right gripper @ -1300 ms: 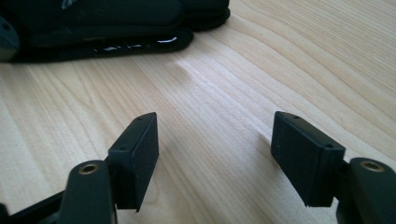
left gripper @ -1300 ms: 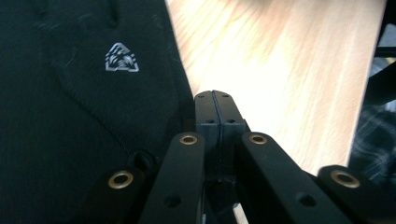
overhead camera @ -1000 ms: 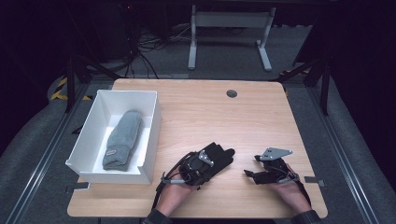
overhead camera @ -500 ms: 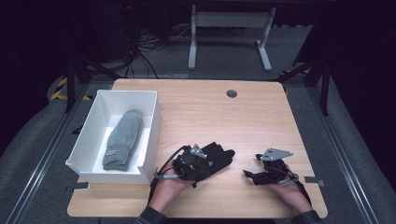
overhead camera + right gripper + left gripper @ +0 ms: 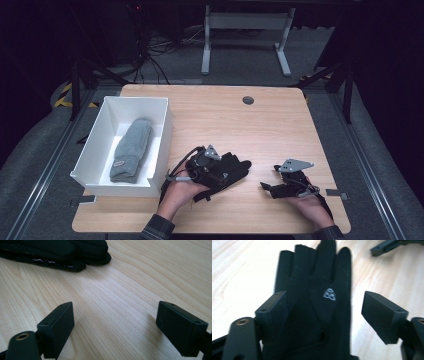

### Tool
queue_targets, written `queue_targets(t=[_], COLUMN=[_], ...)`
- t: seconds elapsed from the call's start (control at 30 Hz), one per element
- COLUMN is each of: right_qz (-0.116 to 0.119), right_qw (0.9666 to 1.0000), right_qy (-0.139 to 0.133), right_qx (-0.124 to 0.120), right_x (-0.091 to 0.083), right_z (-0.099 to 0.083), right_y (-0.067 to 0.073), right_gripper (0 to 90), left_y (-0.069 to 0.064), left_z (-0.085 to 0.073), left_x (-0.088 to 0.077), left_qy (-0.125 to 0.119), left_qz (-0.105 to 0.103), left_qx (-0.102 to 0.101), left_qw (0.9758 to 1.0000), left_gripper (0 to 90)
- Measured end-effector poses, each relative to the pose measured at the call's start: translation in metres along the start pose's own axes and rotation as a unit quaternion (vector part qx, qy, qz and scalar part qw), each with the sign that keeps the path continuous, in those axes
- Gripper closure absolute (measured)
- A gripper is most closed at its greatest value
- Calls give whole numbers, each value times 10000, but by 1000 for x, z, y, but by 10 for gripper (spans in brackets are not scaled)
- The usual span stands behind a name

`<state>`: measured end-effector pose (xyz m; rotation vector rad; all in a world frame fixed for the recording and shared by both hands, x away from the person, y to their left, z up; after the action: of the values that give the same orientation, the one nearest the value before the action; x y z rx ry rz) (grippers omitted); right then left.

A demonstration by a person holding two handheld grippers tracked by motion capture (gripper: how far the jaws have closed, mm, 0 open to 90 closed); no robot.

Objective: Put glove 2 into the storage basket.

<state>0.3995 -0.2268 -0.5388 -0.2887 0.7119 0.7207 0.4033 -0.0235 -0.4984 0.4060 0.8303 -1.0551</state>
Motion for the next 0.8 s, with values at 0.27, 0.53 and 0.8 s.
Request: queue_targets(t=[0.27, 0.53, 0.8], right_qz=[-1, -1, -8], right_qw=[10000, 10000, 10000], right_qy=[0, -1, 4], right_qx=[0, -1, -4], right_x=[0, 0, 0], right_z=[0, 0, 0], right_y=[0, 0, 0], right_gripper=[154, 154, 154], left_y=[14, 17, 17], left_z=[-3, -14, -16], left_x=[17, 32, 34], left_qy=[235, 491, 497], left_qz=[201, 261, 250], left_qx=[161, 186, 169], left_qw=[9994, 9983, 9983], left_gripper=[192, 193, 210])
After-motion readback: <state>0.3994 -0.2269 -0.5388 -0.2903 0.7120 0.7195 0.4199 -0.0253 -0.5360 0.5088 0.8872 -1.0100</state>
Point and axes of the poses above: each handheld gripper's, and its own axes: x roughly forward along the jaws, z roughly out of its top, y roughly to its left, the point moved 10 cm from there along x, roughly forward along the jaws, and after that the axes turned 2 degrees about x, right-handed, at the moved point
